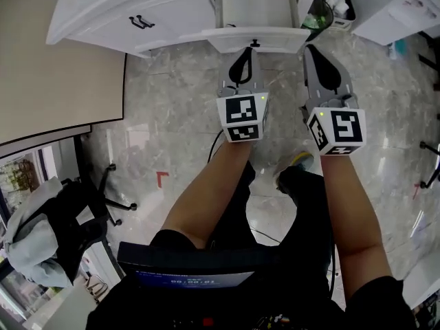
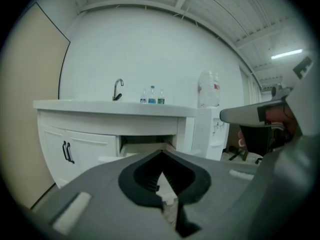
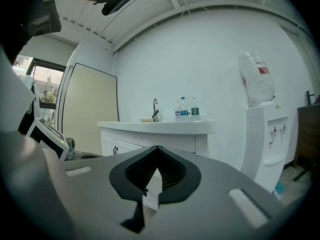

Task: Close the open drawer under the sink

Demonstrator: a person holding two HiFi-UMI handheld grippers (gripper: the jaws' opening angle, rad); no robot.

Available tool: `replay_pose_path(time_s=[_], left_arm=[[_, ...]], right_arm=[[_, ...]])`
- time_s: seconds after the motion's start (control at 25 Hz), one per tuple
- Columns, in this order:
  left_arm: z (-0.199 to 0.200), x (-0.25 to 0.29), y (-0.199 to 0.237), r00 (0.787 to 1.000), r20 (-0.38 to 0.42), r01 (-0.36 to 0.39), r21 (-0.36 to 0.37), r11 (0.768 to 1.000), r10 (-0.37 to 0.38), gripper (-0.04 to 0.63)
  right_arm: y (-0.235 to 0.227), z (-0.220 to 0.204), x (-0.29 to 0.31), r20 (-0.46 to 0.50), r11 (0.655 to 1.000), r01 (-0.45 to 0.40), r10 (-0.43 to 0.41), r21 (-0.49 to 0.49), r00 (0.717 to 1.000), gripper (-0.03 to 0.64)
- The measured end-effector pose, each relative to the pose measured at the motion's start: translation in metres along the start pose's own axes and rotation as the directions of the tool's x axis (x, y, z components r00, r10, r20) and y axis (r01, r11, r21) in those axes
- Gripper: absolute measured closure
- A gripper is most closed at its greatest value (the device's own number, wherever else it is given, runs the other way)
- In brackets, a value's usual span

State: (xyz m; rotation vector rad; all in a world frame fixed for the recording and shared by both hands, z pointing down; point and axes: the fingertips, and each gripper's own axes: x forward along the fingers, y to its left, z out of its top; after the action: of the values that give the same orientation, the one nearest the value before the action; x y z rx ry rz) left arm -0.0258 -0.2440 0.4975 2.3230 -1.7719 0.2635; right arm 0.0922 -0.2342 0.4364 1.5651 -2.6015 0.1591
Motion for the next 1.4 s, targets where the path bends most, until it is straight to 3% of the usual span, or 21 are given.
replay_pose_path(time_s=[0.16, 0.28, 0.52, 0.68, 0.84, 1.16, 1.4], left_arm=[[-0.073, 0.046, 0.009, 0.999, -0.030, -0.027, 0.008, 1.000, 0.027, 0.595], [-0.103, 0.073, 0.016, 0.999, -0.020, -0.041, 0.009, 0.999, 0.041, 0.595], [-0.108, 0.094, 0.021, 0.999, 0.017, -0.047, 0.008, 0.999, 0.047, 0.595], [-0.131, 0.096, 0.018, 0.997, -0.026, -0.066, 0.009, 0.998, 0.066, 0.475], [-0.148, 0.104, 0.019, 0.997, -0.015, -0.074, 0.026, 0.997, 0.075, 0.471], [-0.145, 0.126, 0.024, 0.997, 0.009, -0.076, 0.052, 0.996, 0.076, 0.472], [-0.137, 0.155, 0.031, 0.997, 0.014, -0.074, 0.061, 0.995, 0.073, 0.474]], right_arm=[[-0.010, -0.067, 0.022, -0.021, 1.000, 0.000, 0.001, 0.017, 1.000, 0.595], [-0.014, -0.096, 0.031, -0.019, 1.000, 0.000, 0.001, 0.025, 1.000, 0.595], [-0.021, -0.115, 0.038, 0.002, 0.999, -0.008, 0.007, 0.035, 1.000, 0.595], [-0.023, -0.121, 0.040, 0.002, 0.999, -0.009, 0.009, 0.041, 1.000, 0.595], [-0.027, -0.132, 0.044, 0.008, 0.999, -0.008, 0.008, 0.053, 1.000, 0.595], [-0.036, -0.146, 0.038, 0.021, 0.998, 0.006, -0.008, 0.058, 1.000, 0.595], [-0.049, -0.147, 0.075, 0.028, 1.000, 0.007, -0.008, 0.024, 1.000, 0.595]])
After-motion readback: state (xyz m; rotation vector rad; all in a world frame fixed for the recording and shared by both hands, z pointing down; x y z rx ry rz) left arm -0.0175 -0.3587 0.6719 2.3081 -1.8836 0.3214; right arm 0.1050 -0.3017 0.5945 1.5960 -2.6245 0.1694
